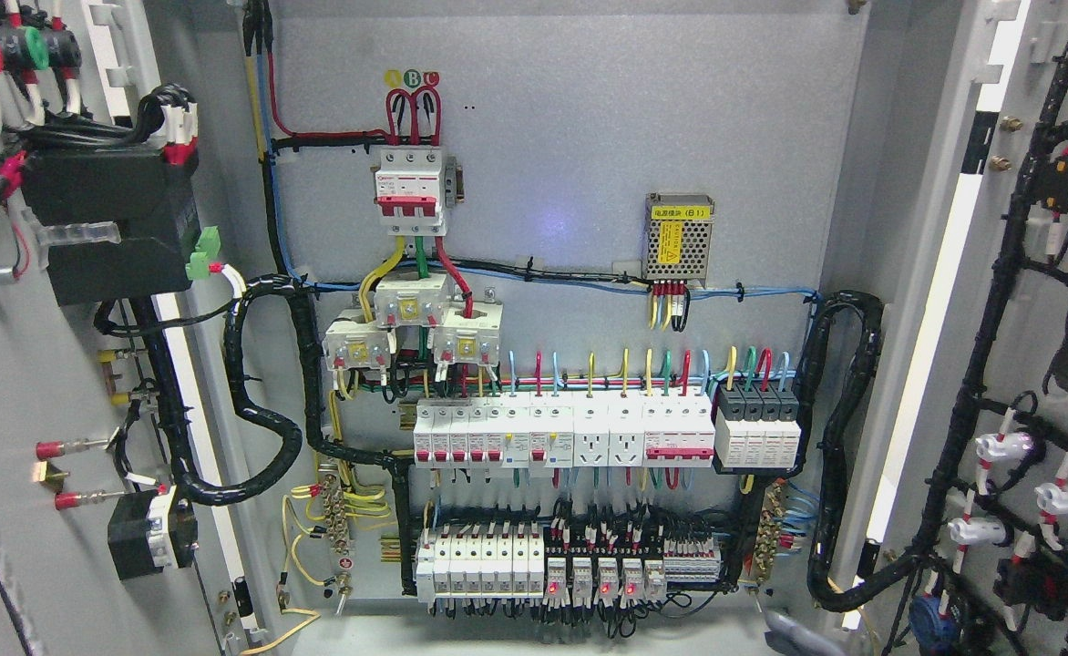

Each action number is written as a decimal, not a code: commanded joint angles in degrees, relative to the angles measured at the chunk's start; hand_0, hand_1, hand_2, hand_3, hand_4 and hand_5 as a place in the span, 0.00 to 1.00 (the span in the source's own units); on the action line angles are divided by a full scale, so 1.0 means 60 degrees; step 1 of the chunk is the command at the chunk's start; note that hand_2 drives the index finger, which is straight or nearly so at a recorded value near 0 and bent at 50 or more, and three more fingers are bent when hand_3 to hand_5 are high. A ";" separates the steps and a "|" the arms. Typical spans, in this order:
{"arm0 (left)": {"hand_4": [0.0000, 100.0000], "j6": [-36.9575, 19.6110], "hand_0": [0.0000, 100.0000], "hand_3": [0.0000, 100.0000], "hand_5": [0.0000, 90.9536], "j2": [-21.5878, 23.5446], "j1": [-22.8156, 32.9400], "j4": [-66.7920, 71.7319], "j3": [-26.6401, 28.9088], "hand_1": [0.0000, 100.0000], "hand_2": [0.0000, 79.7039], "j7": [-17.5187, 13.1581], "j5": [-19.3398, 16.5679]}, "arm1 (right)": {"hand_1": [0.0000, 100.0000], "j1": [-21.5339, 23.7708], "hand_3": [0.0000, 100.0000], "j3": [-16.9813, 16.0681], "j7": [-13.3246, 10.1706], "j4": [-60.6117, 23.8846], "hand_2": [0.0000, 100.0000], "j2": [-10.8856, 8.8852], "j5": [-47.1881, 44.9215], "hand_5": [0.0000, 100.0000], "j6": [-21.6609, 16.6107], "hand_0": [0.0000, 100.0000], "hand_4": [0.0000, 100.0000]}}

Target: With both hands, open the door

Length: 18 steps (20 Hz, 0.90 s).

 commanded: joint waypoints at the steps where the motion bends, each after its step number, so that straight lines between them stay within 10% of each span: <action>1: 0.00 -0.0080 0.00 0.00 0.00 -0.0831 -0.0266 -0.0182 0.0399 0.00 0.00 0.0061 0.0021 | 0.00 0.0145 0.00 -0.1546 -0.0015 -0.0147 0.00 -0.0074 -0.1177 0.00 0.0011 0.00 0.00; 18: 0.00 -0.0430 0.00 0.00 0.00 -0.0626 -0.0120 -0.0152 0.2392 0.00 0.00 0.0076 0.1690 | 0.00 0.0687 0.00 -0.2793 -0.0001 0.0176 0.00 -0.0059 -0.1207 0.00 -0.0106 0.00 0.00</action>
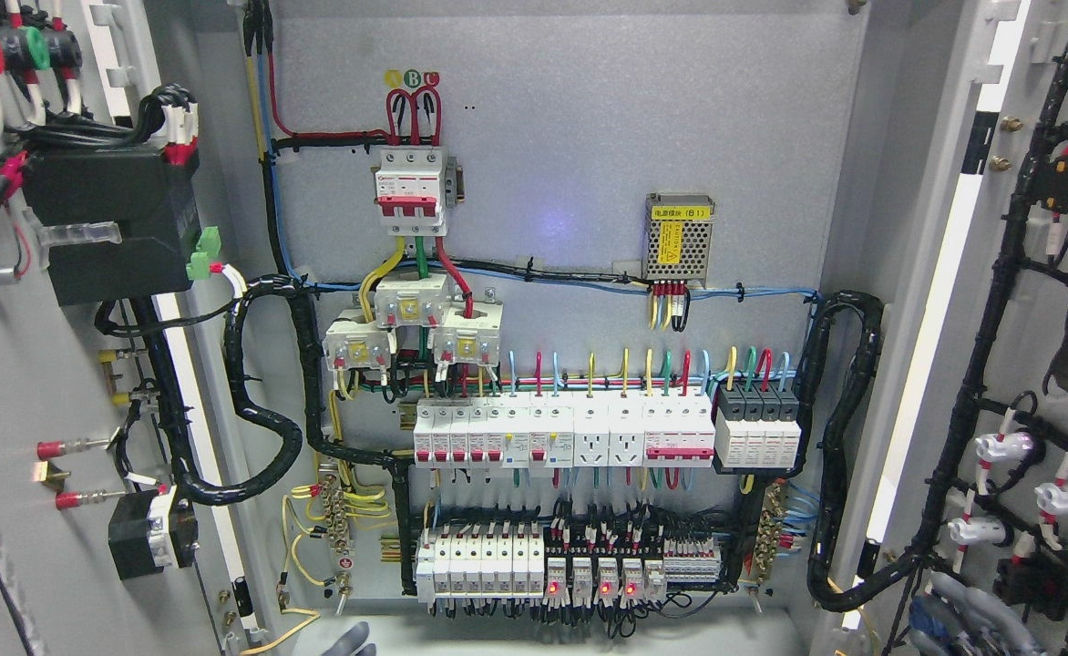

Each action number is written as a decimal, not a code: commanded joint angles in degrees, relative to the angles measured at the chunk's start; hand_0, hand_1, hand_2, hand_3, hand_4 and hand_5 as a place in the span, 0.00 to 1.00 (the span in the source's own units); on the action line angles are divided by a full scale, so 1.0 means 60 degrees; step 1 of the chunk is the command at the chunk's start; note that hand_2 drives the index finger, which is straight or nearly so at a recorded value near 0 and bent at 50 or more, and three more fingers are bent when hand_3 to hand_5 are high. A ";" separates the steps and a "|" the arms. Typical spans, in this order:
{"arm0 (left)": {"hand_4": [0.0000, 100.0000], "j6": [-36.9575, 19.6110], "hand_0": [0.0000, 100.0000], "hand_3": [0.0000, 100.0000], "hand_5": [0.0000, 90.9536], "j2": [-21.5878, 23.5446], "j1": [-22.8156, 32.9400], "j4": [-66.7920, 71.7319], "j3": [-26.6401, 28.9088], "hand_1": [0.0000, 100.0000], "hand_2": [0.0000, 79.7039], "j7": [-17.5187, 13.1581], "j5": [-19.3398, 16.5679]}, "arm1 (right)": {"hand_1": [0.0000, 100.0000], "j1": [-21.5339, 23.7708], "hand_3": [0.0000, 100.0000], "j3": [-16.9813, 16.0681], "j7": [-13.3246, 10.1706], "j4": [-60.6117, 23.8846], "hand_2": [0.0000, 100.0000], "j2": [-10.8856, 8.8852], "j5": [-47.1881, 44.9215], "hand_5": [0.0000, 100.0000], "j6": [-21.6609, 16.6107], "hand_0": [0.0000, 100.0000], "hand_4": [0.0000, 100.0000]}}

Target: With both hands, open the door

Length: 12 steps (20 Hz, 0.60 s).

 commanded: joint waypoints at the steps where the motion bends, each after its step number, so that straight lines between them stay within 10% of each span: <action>1: 0.00 -0.0287 0.00 0.00 0.00 0.0043 0.0134 -0.0035 0.1040 0.00 0.00 0.0001 0.0569 | 0.00 0.0079 0.00 -0.0890 -0.0006 0.0197 0.00 -0.0008 -0.0058 0.00 -0.0007 0.00 0.00; 12: 0.00 -0.0625 0.00 0.00 0.00 0.0541 0.0354 -0.0035 0.1845 0.00 0.00 0.0001 0.1360 | 0.00 0.0050 0.00 -0.0978 -0.0006 0.0534 0.00 -0.0052 -0.0058 0.00 0.0008 0.00 0.00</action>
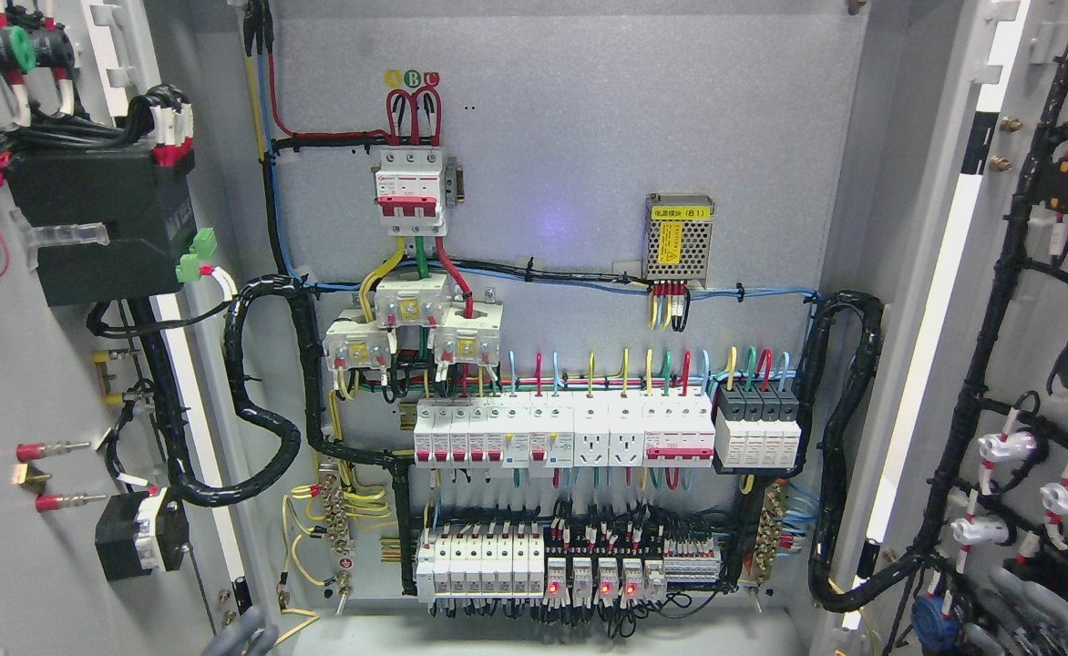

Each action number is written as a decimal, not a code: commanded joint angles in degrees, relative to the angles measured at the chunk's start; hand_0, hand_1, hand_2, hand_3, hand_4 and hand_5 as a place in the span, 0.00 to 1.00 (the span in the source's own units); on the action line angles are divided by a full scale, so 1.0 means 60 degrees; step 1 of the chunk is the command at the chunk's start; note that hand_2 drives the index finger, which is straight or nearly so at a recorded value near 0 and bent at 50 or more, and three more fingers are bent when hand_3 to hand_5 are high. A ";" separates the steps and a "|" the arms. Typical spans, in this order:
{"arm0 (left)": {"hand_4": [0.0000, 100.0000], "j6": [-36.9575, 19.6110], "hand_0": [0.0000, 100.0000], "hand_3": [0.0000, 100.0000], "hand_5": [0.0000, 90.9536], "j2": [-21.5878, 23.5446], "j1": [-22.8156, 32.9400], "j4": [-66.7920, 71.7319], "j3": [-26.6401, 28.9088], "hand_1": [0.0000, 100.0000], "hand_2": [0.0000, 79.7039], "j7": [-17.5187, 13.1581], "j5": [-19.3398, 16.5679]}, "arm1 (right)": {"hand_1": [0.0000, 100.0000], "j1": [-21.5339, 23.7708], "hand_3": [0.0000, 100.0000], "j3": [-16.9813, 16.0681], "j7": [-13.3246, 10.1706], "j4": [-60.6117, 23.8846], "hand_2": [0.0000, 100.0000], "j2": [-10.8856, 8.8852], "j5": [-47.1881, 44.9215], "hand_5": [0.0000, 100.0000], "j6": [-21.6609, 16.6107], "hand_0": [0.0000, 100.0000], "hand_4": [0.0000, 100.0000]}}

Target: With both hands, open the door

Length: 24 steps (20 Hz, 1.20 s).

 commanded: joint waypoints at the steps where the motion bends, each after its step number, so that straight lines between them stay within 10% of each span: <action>1: 0.00 -0.0054 0.00 0.00 0.00 0.0384 0.0088 -0.0010 0.0959 0.00 0.00 -0.0005 0.0508 | 0.00 -0.0019 0.00 -0.0352 -0.0006 0.0309 0.00 -0.0023 -0.0006 0.00 0.0008 0.00 0.00; 24: 0.00 -0.0039 0.00 0.00 0.00 0.1205 0.0615 0.0064 0.2820 0.00 0.00 -0.0019 0.1856 | 0.00 0.0259 0.00 -0.0499 0.0082 0.0265 0.00 -0.0038 -0.0605 0.00 -0.0607 0.00 0.00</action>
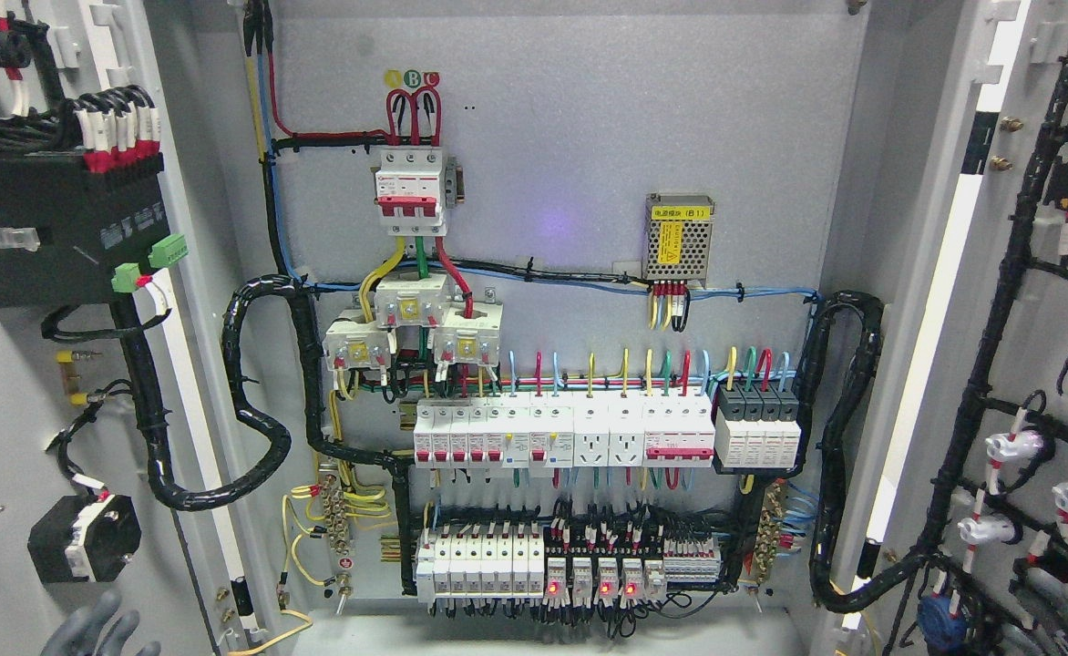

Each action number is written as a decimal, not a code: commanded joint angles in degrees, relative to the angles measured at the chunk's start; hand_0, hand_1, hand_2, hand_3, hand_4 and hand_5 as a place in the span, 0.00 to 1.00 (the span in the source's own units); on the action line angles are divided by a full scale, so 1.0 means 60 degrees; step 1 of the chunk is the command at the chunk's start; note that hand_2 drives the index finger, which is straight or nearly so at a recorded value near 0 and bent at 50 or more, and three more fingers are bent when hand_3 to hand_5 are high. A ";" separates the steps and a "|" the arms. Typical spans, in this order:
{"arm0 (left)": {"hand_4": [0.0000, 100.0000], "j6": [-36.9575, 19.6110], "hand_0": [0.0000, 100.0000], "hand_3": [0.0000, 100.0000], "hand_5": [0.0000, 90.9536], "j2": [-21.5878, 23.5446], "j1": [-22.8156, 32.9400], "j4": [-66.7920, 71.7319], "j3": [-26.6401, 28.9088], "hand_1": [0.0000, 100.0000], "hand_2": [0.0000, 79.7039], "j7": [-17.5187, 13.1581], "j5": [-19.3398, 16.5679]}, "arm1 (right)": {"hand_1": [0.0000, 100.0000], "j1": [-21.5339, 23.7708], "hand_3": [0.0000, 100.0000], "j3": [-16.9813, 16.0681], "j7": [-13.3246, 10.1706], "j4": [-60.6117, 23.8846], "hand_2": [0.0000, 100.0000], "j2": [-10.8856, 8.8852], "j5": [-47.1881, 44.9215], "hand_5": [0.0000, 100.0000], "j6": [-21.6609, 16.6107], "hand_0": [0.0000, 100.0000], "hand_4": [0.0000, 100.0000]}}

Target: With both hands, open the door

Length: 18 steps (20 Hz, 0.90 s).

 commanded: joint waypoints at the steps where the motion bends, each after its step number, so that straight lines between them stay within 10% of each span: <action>1: 0.00 0.0029 0.00 0.00 0.00 0.0321 0.0087 0.0052 0.0889 0.00 0.00 -0.0009 0.0363 | 0.00 0.0173 0.00 -0.0103 0.0044 -0.0079 0.00 -0.0004 -0.0586 0.00 -0.0088 0.00 0.00; 18: 0.00 0.0088 0.00 0.00 0.00 0.1155 0.0512 0.0944 0.2046 0.00 0.00 -0.0009 0.2105 | 0.00 0.0393 0.00 -0.0659 0.0103 -0.0035 0.00 -0.0004 -0.0954 0.00 -0.0102 0.00 0.00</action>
